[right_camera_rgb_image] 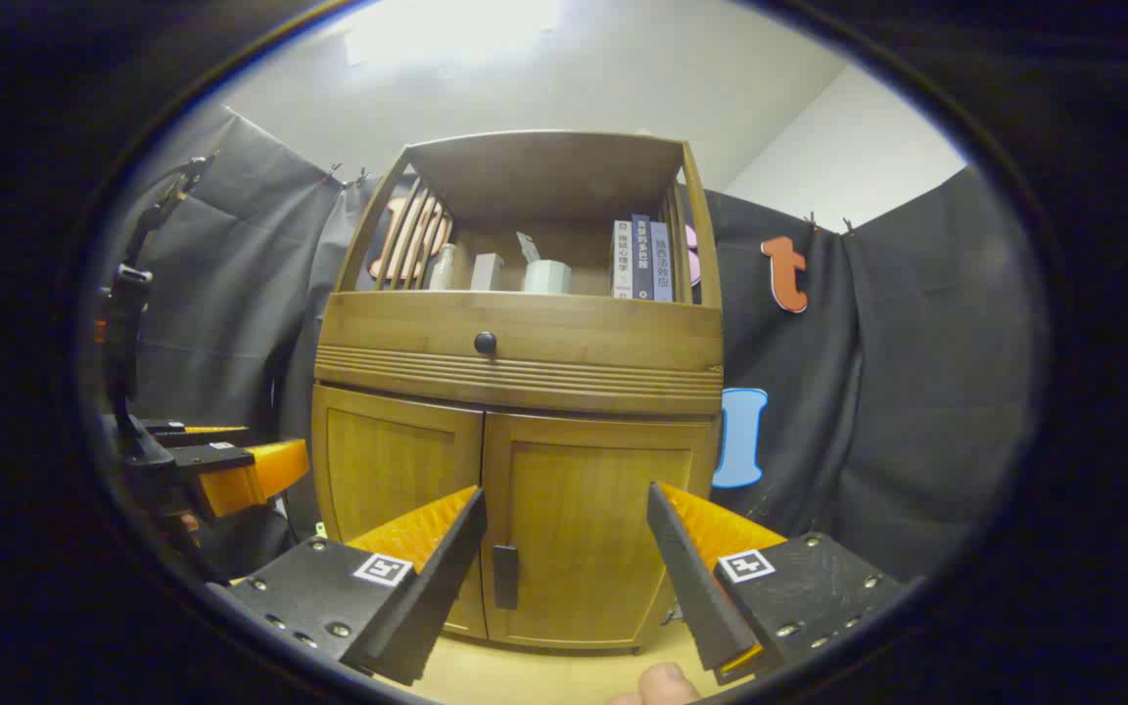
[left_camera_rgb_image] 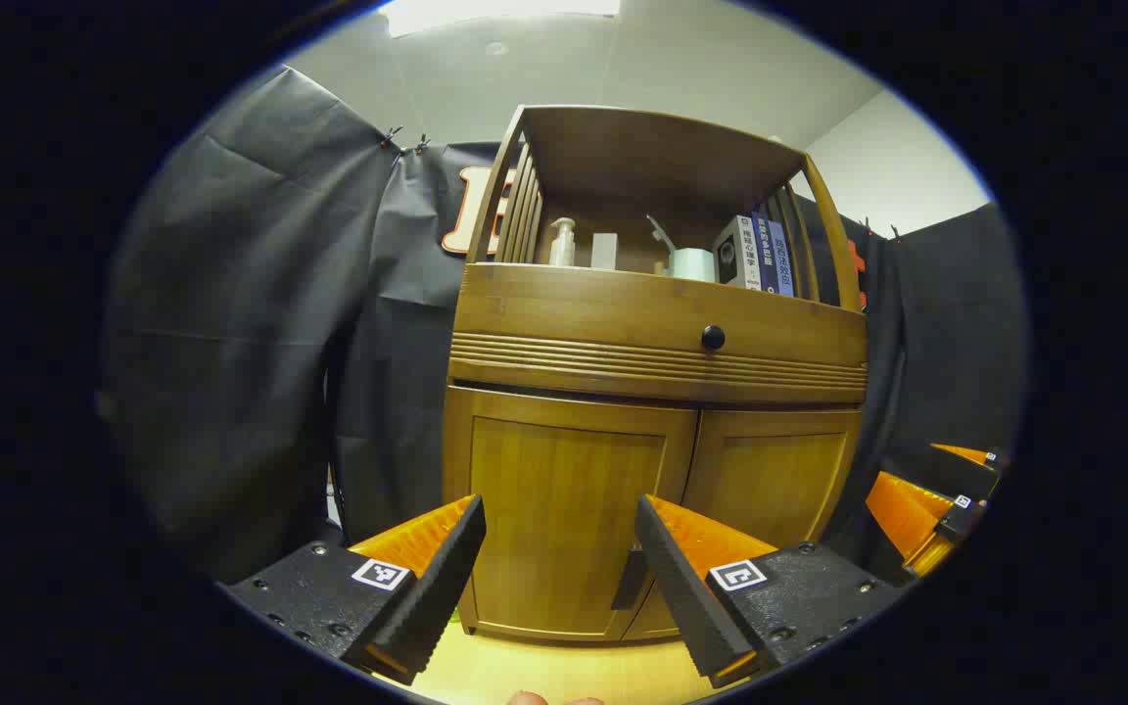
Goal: Open the right door of the double-door shoe cabinet with the right hand, and open the left door with the left hand.
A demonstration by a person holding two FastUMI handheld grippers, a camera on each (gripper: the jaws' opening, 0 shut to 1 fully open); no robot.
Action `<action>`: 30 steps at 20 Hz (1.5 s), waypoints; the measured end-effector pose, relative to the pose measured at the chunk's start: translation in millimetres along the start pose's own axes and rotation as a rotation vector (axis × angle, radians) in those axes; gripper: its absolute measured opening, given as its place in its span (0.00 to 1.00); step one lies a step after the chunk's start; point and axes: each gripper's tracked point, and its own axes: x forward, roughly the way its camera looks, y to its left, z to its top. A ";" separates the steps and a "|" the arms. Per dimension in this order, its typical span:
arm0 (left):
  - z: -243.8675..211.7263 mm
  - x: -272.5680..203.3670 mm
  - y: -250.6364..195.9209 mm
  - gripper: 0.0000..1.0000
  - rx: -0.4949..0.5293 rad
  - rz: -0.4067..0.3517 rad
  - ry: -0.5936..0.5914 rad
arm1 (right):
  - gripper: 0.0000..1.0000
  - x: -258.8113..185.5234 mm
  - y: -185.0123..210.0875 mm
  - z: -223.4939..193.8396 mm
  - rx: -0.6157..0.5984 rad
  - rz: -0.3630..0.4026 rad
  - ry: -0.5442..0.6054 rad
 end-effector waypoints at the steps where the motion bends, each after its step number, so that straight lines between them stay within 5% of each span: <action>1: -1.4 0.7 1.2 0.95 0.006 0.008 0.004 | 0.97 1.4 -4.4 -2.4 0.003 -0.010 0.001; 11: 6.0 2.7 -30.2 0.96 0.054 -0.029 -0.010 | 0.97 7.4 -29.1 -17.3 0.035 -0.026 0.044; 23: 11.2 -8.8 -19.6 0.92 0.064 -0.003 -0.020 | 0.97 5.8 -12.1 -21.9 0.021 0.015 0.049; 30: 22.6 -29.1 39.8 0.92 0.108 0.146 -0.037 | 0.98 48.6 29.5 -51.2 -0.004 0.097 0.091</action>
